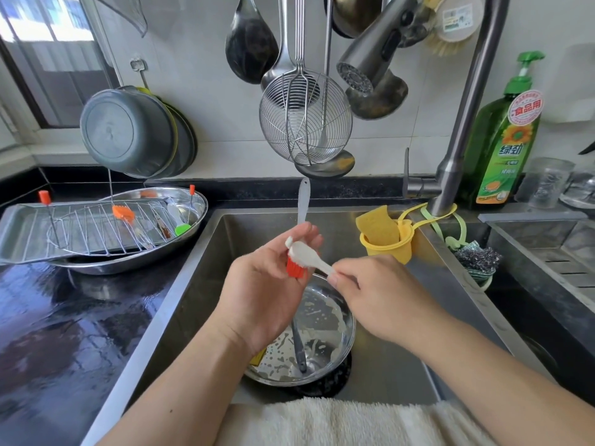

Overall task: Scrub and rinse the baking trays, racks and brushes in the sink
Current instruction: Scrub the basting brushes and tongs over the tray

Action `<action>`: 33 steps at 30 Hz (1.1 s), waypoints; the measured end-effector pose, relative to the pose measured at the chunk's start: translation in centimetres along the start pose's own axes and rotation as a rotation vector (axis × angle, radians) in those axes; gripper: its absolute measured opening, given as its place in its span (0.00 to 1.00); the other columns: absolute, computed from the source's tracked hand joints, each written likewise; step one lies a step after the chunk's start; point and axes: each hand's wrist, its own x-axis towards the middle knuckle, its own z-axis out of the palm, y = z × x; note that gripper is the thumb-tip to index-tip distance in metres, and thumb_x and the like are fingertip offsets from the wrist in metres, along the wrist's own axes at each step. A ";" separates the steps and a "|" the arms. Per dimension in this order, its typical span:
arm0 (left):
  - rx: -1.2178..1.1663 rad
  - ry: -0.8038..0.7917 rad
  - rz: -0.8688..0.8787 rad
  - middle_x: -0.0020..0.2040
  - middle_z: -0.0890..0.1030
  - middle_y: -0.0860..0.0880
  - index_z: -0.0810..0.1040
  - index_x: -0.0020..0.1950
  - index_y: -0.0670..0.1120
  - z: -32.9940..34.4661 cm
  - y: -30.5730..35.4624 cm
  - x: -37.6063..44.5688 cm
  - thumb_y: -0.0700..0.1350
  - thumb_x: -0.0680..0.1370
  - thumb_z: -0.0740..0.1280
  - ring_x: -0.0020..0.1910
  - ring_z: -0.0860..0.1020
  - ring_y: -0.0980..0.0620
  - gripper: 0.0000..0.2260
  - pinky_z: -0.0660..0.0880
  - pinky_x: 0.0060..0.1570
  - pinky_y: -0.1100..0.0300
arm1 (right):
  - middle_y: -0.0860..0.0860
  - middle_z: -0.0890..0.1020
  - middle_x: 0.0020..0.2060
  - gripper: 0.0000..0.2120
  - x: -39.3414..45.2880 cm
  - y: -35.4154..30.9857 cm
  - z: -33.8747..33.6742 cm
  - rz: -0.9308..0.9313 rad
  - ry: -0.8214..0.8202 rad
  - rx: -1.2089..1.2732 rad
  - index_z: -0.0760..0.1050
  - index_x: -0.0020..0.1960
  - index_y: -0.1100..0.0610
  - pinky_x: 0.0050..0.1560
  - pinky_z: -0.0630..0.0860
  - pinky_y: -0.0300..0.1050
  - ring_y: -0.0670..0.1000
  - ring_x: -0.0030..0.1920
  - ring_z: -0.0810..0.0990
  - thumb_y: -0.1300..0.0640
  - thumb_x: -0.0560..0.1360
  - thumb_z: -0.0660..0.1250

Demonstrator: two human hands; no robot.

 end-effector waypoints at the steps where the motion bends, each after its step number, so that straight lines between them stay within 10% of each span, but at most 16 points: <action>1: -0.025 0.005 -0.010 0.69 0.79 0.36 0.78 0.65 0.31 0.1 0.1 -0.1 0.33 0.66 0.59 0.70 0.77 0.39 0.28 0.68 0.75 0.49 | 0.49 0.71 0.27 0.20 0.0 -0.1 0.0 -0.015 -0.017 -0.004 0.66 0.32 0.52 0.33 0.69 0.56 0.53 0.31 0.70 0.48 0.82 0.62; 7: -0.010 0.104 -0.025 0.65 0.81 0.34 0.75 0.69 0.30 0.7 0.1 -0.5 0.52 0.85 0.55 0.66 0.80 0.38 0.26 0.70 0.73 0.47 | 0.50 0.70 0.27 0.20 -0.3 -0.1 -0.2 -0.115 -0.141 -0.007 0.66 0.33 0.54 0.35 0.69 0.56 0.51 0.31 0.70 0.49 0.82 0.62; 15: 0.184 0.132 -0.039 0.66 0.82 0.39 0.78 0.69 0.35 0.6 -0.1 -0.3 0.69 0.83 0.46 0.69 0.79 0.47 0.42 0.70 0.72 0.52 | 0.50 0.72 0.28 0.19 0.0 0.7 -0.5 -0.065 -0.031 -0.028 0.67 0.33 0.51 0.36 0.72 0.58 0.54 0.33 0.73 0.48 0.82 0.62; 33: 0.015 0.168 -0.030 0.65 0.81 0.36 0.77 0.69 0.33 0.4 0.6 -0.3 0.59 0.87 0.52 0.66 0.81 0.43 0.31 0.73 0.70 0.51 | 0.51 0.71 0.28 0.18 -0.2 0.9 0.1 -0.166 -0.101 0.135 0.70 0.35 0.54 0.33 0.66 0.52 0.53 0.32 0.69 0.50 0.82 0.64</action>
